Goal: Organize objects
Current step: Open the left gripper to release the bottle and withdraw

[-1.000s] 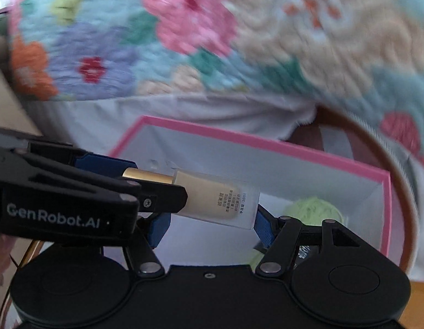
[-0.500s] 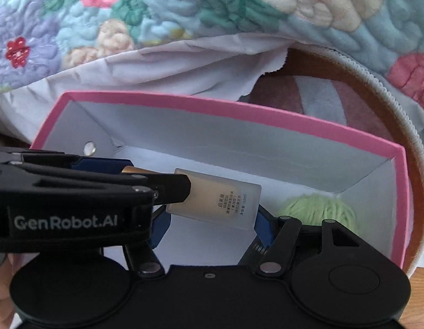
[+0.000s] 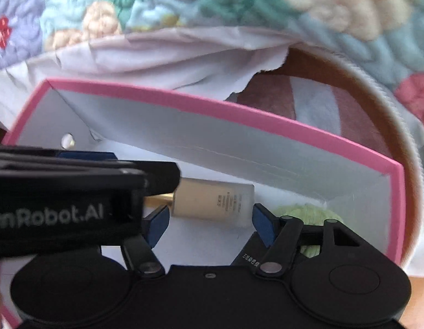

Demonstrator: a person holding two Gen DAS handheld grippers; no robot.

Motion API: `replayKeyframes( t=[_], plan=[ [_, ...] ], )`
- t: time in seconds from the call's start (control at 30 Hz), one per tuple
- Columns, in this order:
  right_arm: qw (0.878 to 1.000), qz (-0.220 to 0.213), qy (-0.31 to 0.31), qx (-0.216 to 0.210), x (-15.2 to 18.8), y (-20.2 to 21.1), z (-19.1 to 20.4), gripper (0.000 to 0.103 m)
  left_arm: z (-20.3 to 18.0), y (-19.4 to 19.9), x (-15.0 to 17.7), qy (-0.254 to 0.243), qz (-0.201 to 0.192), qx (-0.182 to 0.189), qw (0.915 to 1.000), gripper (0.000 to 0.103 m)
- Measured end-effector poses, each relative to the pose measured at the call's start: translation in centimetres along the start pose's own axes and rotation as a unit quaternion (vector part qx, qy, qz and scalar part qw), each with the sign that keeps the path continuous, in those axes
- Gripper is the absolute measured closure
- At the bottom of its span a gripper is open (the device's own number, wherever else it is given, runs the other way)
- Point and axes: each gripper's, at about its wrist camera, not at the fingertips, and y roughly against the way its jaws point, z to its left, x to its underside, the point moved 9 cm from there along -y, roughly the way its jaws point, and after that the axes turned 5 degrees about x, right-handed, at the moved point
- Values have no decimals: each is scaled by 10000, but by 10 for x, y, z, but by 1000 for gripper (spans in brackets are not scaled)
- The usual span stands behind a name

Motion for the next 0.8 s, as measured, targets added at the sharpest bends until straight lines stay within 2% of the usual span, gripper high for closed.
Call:
replayKeyframes(
  t=[0.1,0.27,0.4,0.5,0.7,0.8],
  plan=[
    [9993,-258,-83,-239,6,32,-4,31,-7,21,3,-150,13,-133,9998,45],
    [9972,-399,-87,-629,22,79,-2,31,-19,60,16,-350,70,-309,9989,41],
    [9953,-693,178,-649,24,117,6,31,-20,98,16,-490,123,-419,9978,38],
    [9933,-923,375,-591,28,153,13,31,-31,125,30,-693,247,-330,9967,37],
    [9874,-1154,937,-540,63,215,29,31,-55,186,63,-1224,375,-292,9913,37],
    [9823,-1289,1231,-577,82,243,42,31,-59,216,75,-1243,315,-319,9912,37]
  ],
)
